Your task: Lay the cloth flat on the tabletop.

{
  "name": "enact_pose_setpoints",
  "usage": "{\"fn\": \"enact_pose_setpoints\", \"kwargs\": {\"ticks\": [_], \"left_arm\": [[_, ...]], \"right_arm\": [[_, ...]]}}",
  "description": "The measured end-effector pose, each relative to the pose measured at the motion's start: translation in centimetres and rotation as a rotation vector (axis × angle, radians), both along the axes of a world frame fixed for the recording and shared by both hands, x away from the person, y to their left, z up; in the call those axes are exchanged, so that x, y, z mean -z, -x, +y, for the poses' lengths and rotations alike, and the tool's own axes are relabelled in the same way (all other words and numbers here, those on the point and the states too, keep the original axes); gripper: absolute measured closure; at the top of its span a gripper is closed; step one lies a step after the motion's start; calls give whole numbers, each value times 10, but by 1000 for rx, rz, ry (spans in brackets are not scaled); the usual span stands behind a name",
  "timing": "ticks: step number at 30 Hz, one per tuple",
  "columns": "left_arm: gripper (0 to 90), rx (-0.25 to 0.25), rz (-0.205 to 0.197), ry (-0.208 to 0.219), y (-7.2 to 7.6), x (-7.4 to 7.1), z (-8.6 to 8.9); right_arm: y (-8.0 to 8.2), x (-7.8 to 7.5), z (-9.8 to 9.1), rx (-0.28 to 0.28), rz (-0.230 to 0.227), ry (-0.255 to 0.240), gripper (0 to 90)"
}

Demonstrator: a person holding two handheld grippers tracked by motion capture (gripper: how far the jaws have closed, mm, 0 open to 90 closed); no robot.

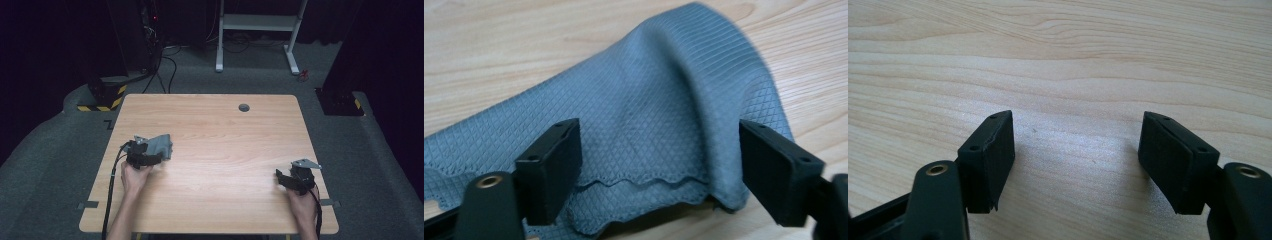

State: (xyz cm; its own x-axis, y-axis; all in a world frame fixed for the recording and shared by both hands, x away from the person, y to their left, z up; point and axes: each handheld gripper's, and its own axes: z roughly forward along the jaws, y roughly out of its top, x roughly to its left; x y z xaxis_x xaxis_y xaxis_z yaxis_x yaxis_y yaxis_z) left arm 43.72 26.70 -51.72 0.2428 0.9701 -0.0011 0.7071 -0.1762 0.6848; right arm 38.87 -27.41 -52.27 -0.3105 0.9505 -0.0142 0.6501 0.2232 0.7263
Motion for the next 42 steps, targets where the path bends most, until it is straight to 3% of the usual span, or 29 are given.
{"fn": "enact_pose_setpoints", "kwargs": {"ticks": [3, 5, 10, 13, 17, 18, 20, 26, 31, 34, 42], "left_arm": [[295, -14, -4, -4, -2, 1, 1], [379, -12, -9, -10, -2, 1, 1], [701, -14, -24, -24, -3, -1, 5], [803, -13, -29, 12, 0, -1, 7], [816, 19, -26, 48, 2, -3, 5], [819, 36, -31, 80, 3, -5, 2], [819, 54, -39, 98, 4, -8, -2], [818, 93, -70, 78, 9, -16, -18], [818, 152, -89, 99, 13, -24, -33], [818, 186, -93, 152, 14, -28, -43], [817, 234, -88, 151, 13, -31, -61]], "right_arm": [[0, 0, 0, 1, 1, -1, 306], [0, 0, 0, -1, 0, 0, 307], [0, 0, 0, -3, -1, 0, 306], [0, 0, 0, -3, -1, 0, 306], [0, 0, 0, -3, -1, 0, 306], [0, 0, 0, -4, 0, -1, 306], [0, 0, 0, -5, -1, 1, 306], [0, 0, 0, -5, -1, 0, 306], [0, 0, 0, -5, -1, 1, 306], [0, 0, 0, -5, -1, 1, 306], [0, 0, 0, -9, -2, 1, 307]]}}
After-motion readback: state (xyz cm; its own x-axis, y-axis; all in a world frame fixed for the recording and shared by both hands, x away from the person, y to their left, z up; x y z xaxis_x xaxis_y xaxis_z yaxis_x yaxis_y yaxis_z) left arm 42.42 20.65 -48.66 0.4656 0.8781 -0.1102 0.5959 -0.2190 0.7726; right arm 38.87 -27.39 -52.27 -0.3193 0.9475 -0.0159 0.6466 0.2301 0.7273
